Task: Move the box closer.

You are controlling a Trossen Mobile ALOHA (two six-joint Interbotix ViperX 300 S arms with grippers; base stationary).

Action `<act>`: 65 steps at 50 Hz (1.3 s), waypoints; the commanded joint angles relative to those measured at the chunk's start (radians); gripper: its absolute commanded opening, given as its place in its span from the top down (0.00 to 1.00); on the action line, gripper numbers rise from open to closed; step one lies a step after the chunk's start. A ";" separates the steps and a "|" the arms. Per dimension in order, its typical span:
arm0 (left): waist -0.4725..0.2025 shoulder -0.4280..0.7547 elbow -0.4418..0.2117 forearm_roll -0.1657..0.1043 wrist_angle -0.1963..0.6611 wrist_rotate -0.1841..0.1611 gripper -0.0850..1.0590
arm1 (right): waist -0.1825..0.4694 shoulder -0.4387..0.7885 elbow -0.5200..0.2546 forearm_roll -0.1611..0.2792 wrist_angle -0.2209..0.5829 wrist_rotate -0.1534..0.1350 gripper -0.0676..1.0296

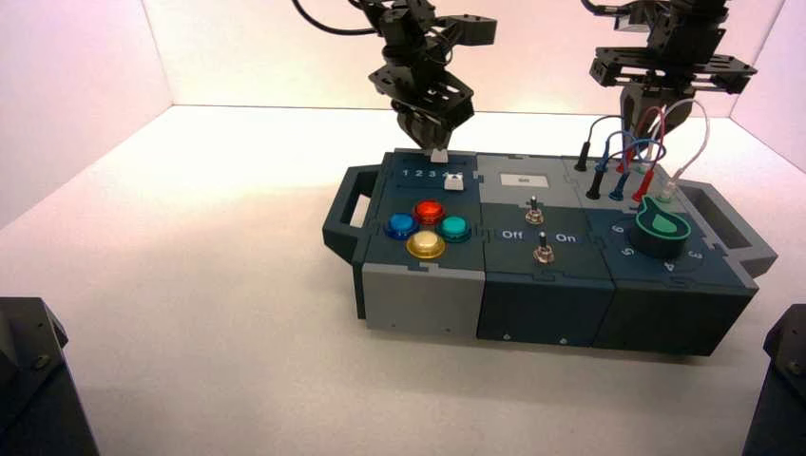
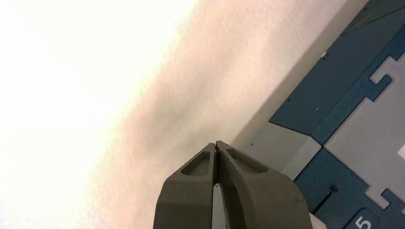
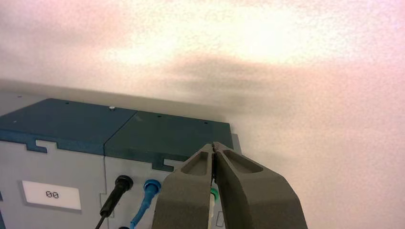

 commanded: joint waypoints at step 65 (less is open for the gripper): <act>0.083 -0.187 -0.321 0.002 0.166 -0.020 0.95 | 0.041 -0.334 -0.163 -0.020 0.028 -0.014 0.96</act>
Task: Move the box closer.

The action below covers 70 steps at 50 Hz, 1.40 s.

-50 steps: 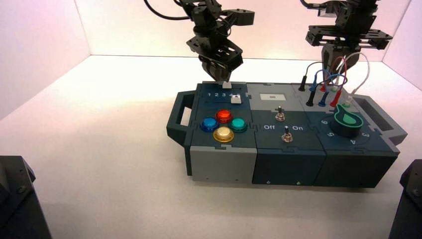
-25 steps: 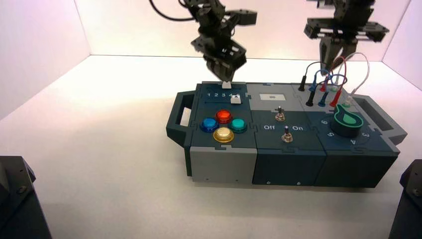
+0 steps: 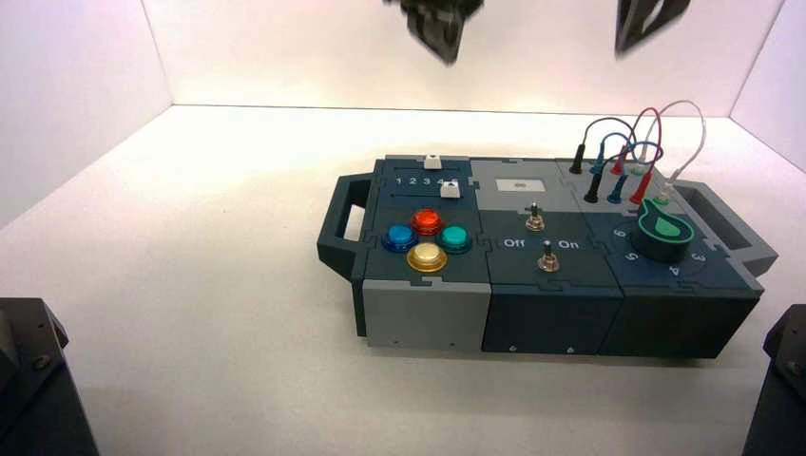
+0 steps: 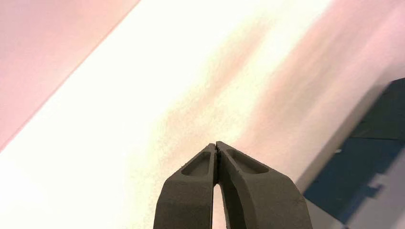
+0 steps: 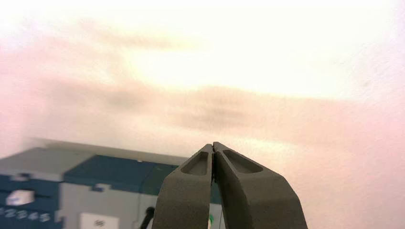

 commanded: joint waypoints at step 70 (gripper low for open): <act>0.146 -1.108 1.011 0.011 -0.334 -0.199 0.95 | 0.014 -1.081 0.566 0.077 -0.091 -0.025 0.96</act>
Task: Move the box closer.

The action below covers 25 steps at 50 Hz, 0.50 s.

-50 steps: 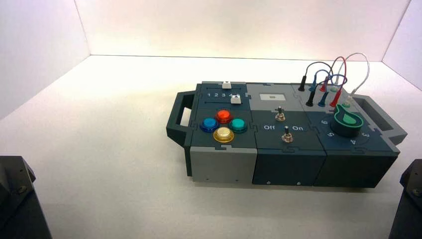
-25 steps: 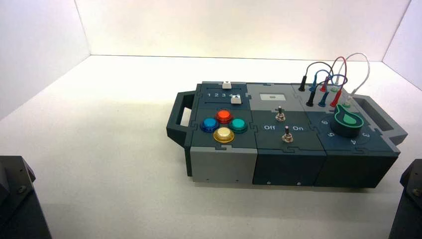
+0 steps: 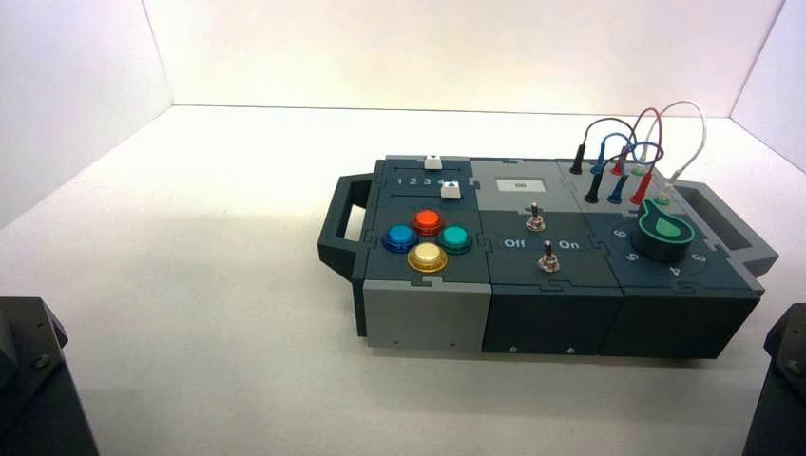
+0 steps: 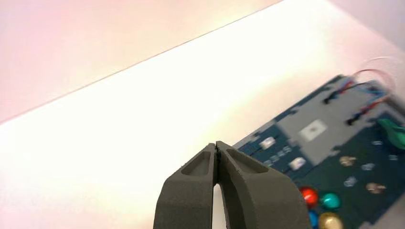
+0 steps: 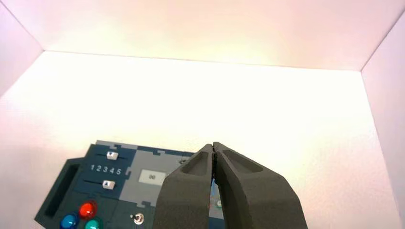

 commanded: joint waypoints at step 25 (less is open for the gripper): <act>0.098 -0.100 0.037 0.002 -0.046 0.002 0.95 | 0.006 -0.038 0.072 -0.020 -0.124 -0.003 0.96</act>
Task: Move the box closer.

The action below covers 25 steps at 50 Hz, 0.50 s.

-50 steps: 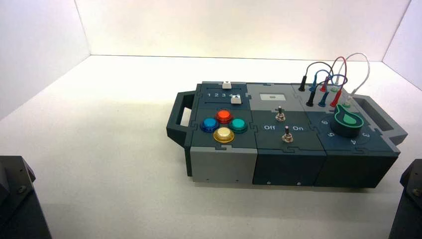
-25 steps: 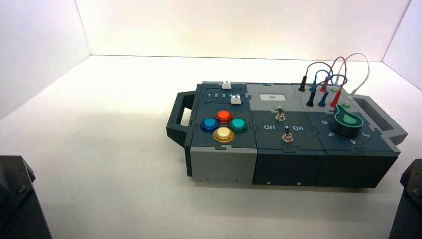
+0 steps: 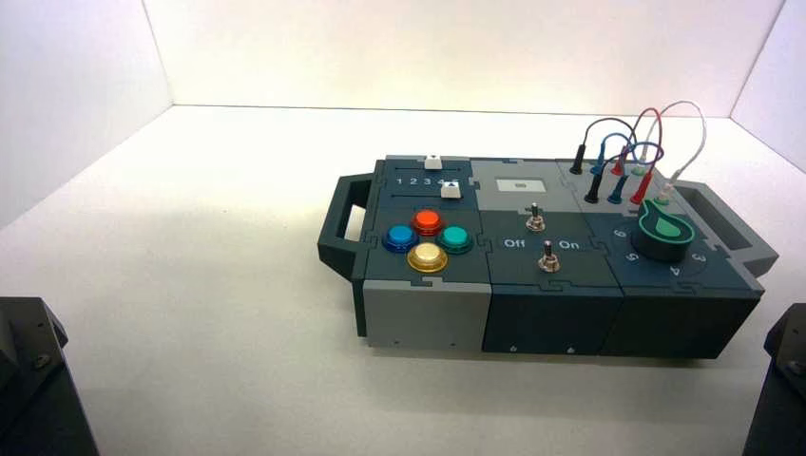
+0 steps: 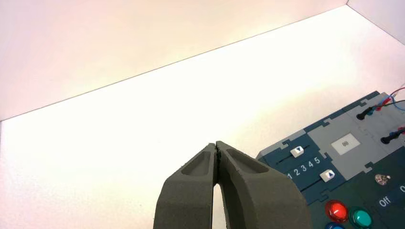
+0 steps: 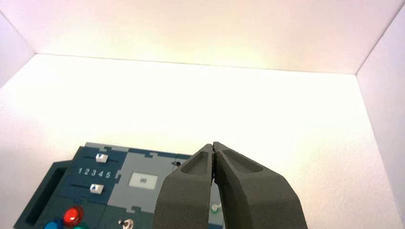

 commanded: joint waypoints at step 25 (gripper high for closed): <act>0.066 -0.094 0.048 0.008 -0.075 0.015 0.95 | 0.087 -0.014 -0.002 0.000 -0.008 0.000 0.96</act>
